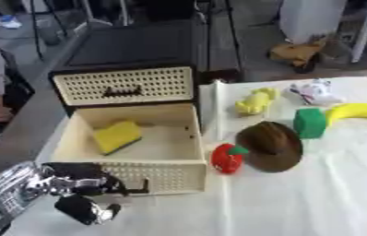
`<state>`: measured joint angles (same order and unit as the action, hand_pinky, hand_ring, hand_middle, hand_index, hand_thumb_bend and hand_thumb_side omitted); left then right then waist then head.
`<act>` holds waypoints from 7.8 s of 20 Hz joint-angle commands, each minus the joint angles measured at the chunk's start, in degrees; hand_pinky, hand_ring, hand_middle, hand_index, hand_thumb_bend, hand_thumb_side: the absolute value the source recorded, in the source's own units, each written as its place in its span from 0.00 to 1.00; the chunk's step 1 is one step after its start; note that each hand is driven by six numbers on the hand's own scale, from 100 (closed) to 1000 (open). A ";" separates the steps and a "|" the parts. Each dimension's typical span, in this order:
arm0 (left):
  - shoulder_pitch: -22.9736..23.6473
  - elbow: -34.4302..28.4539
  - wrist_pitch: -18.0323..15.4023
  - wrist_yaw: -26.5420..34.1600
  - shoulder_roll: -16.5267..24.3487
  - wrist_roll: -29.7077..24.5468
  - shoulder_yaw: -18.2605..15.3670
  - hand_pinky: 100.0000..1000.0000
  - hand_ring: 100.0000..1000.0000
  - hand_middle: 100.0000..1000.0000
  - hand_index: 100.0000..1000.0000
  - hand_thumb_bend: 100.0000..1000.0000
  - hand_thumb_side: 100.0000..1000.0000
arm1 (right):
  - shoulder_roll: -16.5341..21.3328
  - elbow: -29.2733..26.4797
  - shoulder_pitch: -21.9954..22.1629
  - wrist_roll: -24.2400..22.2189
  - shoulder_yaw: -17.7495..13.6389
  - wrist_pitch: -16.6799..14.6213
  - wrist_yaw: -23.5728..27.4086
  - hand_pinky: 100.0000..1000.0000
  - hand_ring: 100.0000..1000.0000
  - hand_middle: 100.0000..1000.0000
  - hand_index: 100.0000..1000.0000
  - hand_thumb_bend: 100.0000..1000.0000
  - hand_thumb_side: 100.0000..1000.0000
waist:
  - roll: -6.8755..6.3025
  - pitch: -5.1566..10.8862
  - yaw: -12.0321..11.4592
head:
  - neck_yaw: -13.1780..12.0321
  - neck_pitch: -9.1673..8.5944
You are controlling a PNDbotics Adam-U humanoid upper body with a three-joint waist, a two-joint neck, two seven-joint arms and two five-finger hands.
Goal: Pick up objects from table and place into drawer.
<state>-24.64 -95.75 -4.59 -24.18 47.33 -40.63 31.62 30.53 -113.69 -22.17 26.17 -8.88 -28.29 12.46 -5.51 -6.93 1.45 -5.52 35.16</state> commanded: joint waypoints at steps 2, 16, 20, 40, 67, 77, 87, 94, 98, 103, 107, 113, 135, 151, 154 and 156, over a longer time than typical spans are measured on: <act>-0.11 -4.43 -2.80 -0.85 1.58 -2.07 0.49 0.00 0.28 0.33 0.92 0.00 0.73 | 1.01 -0.90 -0.44 0.24 -0.62 0.00 -0.60 0.66 0.78 0.72 0.80 0.00 1.00 | 0.33 0.67 0.18 | -0.10 -0.07; 0.52 0.03 2.19 -0.23 0.15 -6.26 1.42 0.45 0.62 0.65 0.98 0.00 1.00 | 0.79 -0.90 -0.20 0.57 -0.80 0.34 -0.90 0.67 0.77 0.72 0.79 0.00 1.00 | 0.08 0.46 0.66 | -0.59 -0.18; 0.25 -2.34 5.85 3.42 0.77 -2.57 1.64 0.53 0.66 0.66 0.97 0.00 1.00 | 0.74 -0.90 -0.16 0.67 -0.79 0.53 -0.97 0.67 0.77 0.72 0.79 0.00 1.00 | -0.09 0.55 0.71 | -0.65 -0.13; 1.64 -4.45 4.41 0.20 1.63 -0.58 1.52 0.61 0.72 0.71 0.96 0.00 0.97 | 0.69 -0.90 -0.03 1.00 -0.85 0.95 -1.21 0.67 0.77 0.72 0.79 0.00 1.00 | -0.28 0.70 0.62 | -0.77 -0.12; 3.56 -5.78 1.61 -1.94 3.05 1.37 0.53 0.29 0.41 0.50 0.97 0.00 0.90 | 0.63 -0.90 0.14 1.22 -0.87 1.40 -1.32 0.67 0.77 0.72 0.79 0.00 1.00 | -0.48 1.18 0.25 | -0.82 -0.45; 4.11 -5.95 -0.30 -4.10 3.35 0.89 0.41 0.05 0.20 0.36 1.00 0.00 0.89 | 0.44 -0.90 0.11 1.33 -0.98 1.73 -1.45 0.67 0.77 0.72 0.79 0.00 1.00 | -0.56 1.01 0.28 | -0.69 -0.85; 5.02 -8.71 -3.83 -6.38 4.69 1.63 -0.43 0.00 0.12 0.28 1.00 0.00 0.87 | 0.38 -0.90 0.16 1.33 -0.89 2.03 -1.54 0.67 0.77 0.72 0.79 0.00 1.00 | -0.60 1.09 0.17 | -0.65 -0.98; 5.25 -7.43 -2.88 -6.82 3.61 -1.57 0.12 0.00 0.13 0.28 1.00 0.00 0.91 | 0.25 -0.90 0.09 1.33 -0.95 2.12 -1.57 0.67 0.77 0.71 0.79 0.00 1.00 | -0.59 0.79 0.37 | -0.51 -1.37; 4.83 -6.63 -3.09 -7.39 3.09 -1.91 0.11 0.00 0.10 0.25 1.00 0.00 0.90 | 0.20 -0.90 0.07 1.33 -0.97 2.16 -1.59 0.67 0.77 0.71 0.79 0.00 1.00 | -0.63 0.74 0.50 | -0.47 -1.13; 4.61 -5.92 -5.48 -9.25 2.61 -2.38 -0.16 0.00 0.00 0.15 1.00 0.00 0.85 | 0.09 -0.90 0.12 1.25 -0.97 2.30 -1.65 0.67 0.77 0.71 0.79 0.00 1.00 | -0.69 0.70 0.70 | -0.35 -0.95; 4.61 -6.01 -7.18 -10.06 2.58 -2.05 -0.40 0.00 0.00 0.08 1.00 0.00 0.68 | 0.07 -0.90 0.18 1.19 -0.97 2.38 -1.75 0.67 0.77 0.71 0.79 0.00 1.00 | -0.78 0.65 0.73 | -0.28 -0.78; 4.71 -5.58 -7.89 -10.93 2.47 -2.41 -0.23 0.00 0.00 0.06 1.00 0.00 0.61 | 0.02 -0.90 0.17 1.26 -0.96 2.57 -1.80 0.67 0.78 0.71 0.79 0.00 1.00 | -0.80 0.58 0.71 | -0.31 -0.87; 3.77 -9.31 -18.70 -19.53 4.83 -2.59 -1.04 0.00 0.00 0.06 0.98 0.00 0.49 | 0.14 -0.90 0.33 1.29 -0.75 3.16 -1.83 0.67 0.78 0.71 0.79 0.00 1.00 | -1.17 0.85 0.02 | -0.40 -0.32; 4.27 -4.36 3.42 0.19 5.27 -11.33 2.92 0.00 0.00 0.04 1.00 0.00 0.68 | 0.04 -0.90 0.36 1.24 -0.73 3.75 -2.01 0.67 0.78 0.71 0.78 0.00 1.00 | -1.84 0.77 0.80 | -0.87 -0.50; 4.18 -4.58 5.08 1.69 5.33 -11.33 3.72 0.00 0.00 0.03 1.00 0.00 0.67 | -0.03 -0.90 0.40 1.17 -0.69 3.91 -2.04 0.67 0.78 0.71 0.78 0.00 1.00 | -1.90 0.72 0.81 | -1.02 -0.51; 3.88 -4.99 5.65 2.26 5.59 -11.33 3.93 0.00 0.00 0.00 1.00 0.00 0.62 | -0.06 -0.90 0.42 1.09 -0.66 4.06 -2.04 0.67 0.78 0.71 0.78 0.00 1.00 | -1.96 0.73 0.82 | -1.08 -0.60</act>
<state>-20.72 -99.89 0.75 -23.02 51.20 -51.52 34.14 29.87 -113.69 -21.17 27.29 -9.21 -24.52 10.66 -7.70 -6.59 2.20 -6.44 34.63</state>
